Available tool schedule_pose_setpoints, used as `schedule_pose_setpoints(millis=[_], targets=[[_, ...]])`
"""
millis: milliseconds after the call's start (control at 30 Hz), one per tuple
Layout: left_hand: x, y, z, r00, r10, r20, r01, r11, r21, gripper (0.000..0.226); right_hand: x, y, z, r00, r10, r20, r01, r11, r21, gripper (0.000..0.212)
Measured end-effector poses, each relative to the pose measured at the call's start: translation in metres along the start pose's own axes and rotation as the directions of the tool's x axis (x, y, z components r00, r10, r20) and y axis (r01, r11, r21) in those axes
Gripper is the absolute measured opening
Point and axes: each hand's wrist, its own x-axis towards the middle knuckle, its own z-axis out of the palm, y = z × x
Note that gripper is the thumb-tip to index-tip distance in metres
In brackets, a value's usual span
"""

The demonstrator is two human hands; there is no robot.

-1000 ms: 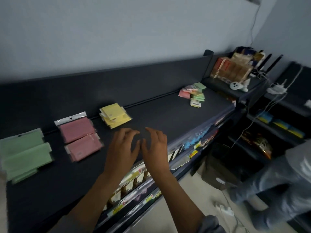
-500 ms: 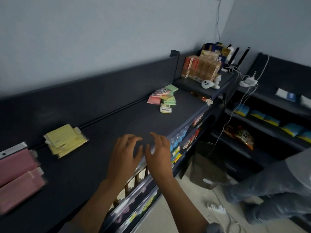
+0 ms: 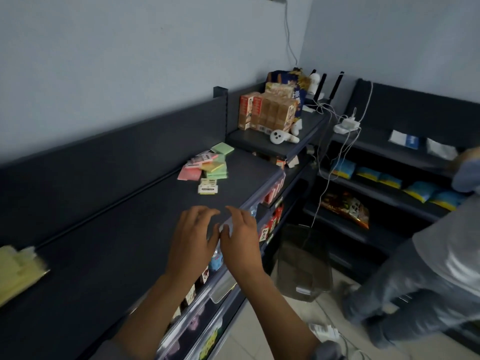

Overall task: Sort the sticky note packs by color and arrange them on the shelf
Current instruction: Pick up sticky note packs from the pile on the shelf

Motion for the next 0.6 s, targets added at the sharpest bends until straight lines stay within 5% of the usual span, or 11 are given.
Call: schedule_pose_setpoints(millis=[467,600], targets=[[0.114,-0.003,0.128,0.993,0.064,0.103,-0.050,0.990,-0.129,0.035,0.112,0.091,-0.002,0.992,0.101,-0.078,-0.104,0.994,-0.037,0.040],[0.181,-0.023,0.148,0.997,0.035,0.070,-0.028,0.994,-0.102,0.043,0.180,0.103,0.002,0.999,-0.005,-0.035,0.002,0.996,-0.094,0.039]])
